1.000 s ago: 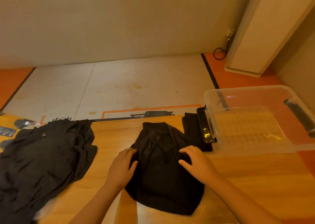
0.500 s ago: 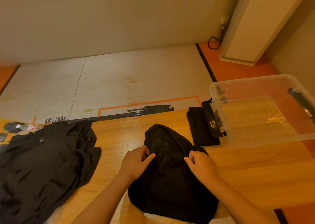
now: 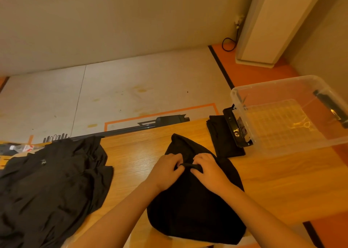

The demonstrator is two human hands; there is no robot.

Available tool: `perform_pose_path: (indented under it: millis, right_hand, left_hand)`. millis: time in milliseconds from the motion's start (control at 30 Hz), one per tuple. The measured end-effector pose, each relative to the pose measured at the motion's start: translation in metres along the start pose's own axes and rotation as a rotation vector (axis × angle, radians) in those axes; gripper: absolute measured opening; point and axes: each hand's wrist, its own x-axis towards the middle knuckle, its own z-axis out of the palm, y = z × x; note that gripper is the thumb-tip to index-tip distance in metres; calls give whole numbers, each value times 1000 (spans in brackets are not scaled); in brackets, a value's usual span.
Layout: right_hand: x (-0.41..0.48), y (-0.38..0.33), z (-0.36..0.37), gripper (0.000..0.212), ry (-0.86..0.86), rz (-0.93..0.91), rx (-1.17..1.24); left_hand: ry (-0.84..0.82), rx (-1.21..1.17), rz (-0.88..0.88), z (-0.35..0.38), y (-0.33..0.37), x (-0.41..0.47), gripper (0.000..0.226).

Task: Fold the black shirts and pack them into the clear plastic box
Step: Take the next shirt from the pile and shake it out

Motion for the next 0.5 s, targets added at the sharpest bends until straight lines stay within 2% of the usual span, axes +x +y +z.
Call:
perform_pose_path:
  millis: [67,133,200,300,400,500]
  right_hand:
    - [-4,-8,-16,3,35,10,159]
    - [-7,-17,-33,13,-12,56,306]
    - [-7,-24,-51,20,-104,114,386]
    - [-8,-22,-78,27,-141,129,451]
    - [-12,-14,-109,29,-193,98,388]
    - [-17,-7,-135,28,-345,84,268]
  left_hand:
    - [52,-212,-105,-10,4,-9,22]
    - [76,-351,-162,-19,4,-18,22]
    - [25,-347,-167,-31,2,-24,19]
    - [-81,-315,-193,-61,-3,-30,17]
    - [-219,-156,-225,-102,-14,-36,26]
    - [-376,214,-216,-135,-24,-49,25]
